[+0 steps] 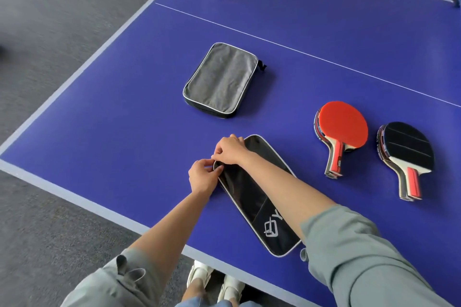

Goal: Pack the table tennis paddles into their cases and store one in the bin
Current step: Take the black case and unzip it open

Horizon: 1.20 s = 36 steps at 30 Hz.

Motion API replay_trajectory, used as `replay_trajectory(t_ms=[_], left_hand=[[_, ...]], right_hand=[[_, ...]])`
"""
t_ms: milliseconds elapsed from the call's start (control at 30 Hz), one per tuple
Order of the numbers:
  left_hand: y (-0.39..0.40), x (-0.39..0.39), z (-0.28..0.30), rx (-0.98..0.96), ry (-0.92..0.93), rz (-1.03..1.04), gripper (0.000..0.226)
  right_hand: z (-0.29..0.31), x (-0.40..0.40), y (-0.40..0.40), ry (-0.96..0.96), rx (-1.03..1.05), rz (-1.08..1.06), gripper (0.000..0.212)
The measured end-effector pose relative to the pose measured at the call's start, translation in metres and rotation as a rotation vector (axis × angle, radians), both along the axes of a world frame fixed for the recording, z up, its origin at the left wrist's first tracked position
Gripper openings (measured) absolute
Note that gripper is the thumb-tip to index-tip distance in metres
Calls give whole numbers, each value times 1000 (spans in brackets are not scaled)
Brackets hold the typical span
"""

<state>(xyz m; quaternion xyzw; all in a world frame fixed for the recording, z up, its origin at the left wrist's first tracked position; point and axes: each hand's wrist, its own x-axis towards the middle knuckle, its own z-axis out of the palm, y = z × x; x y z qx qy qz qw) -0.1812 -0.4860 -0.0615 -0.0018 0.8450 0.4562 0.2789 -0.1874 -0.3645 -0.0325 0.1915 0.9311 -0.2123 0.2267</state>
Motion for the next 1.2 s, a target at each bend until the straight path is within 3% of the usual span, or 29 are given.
replay_trajectory(t_ms=[267,500,700,967,1200], left_hand=[[-1,-2,-1,28,19,12,18],[0,-5,-1,49,-4,11,19],[1,-5,-1,57,-29,23,19],[2,-7,-2,55,-25,59,16],[6,-22,7,-28,110,-75,21]], right_hand=[[7,3,6,86,-261,-45,33],[7,2,5,77,-118,165,28],[9,-2,15,89,-84,193,24],[4,3,39,239,-23,-337,22],[3,46,69,376,-240,-754,11]])
